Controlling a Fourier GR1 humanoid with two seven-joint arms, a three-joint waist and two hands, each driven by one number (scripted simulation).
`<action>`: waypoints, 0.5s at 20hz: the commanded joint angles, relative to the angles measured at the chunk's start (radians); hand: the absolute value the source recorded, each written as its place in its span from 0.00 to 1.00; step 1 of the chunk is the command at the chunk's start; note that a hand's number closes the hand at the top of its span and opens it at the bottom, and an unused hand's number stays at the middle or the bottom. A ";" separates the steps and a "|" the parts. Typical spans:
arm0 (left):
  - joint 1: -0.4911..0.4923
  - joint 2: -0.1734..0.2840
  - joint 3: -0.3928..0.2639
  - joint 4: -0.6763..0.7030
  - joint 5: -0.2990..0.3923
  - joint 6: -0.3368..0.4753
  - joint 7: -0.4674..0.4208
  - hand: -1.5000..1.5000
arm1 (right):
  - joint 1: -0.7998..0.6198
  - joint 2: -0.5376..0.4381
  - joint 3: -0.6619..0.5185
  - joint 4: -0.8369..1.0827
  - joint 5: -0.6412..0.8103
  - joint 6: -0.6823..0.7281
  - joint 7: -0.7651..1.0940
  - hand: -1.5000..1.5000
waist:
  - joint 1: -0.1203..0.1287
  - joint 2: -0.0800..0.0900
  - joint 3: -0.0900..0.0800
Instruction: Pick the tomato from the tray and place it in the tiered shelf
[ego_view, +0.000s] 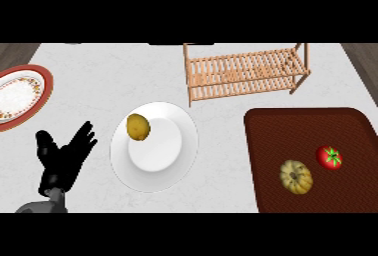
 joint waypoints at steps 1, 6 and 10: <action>-0.033 -0.030 -0.007 0.022 -0.014 0.023 0.041 0.50 | -0.023 0.041 0.020 -0.072 0.032 -0.001 0.163 0.00 | -0.002 0.003 -0.001; 0.020 -0.036 -0.003 -0.053 -0.028 0.037 0.041 0.50 | 0.028 0.088 0.071 -0.181 0.141 -0.020 0.210 0.00 | 0.000 0.001 -0.001; -0.014 -0.002 0.025 -0.054 -0.010 -0.003 0.102 0.50 | 0.035 0.139 0.087 -0.166 0.239 -0.031 0.217 0.00 | 0.000 0.003 -0.001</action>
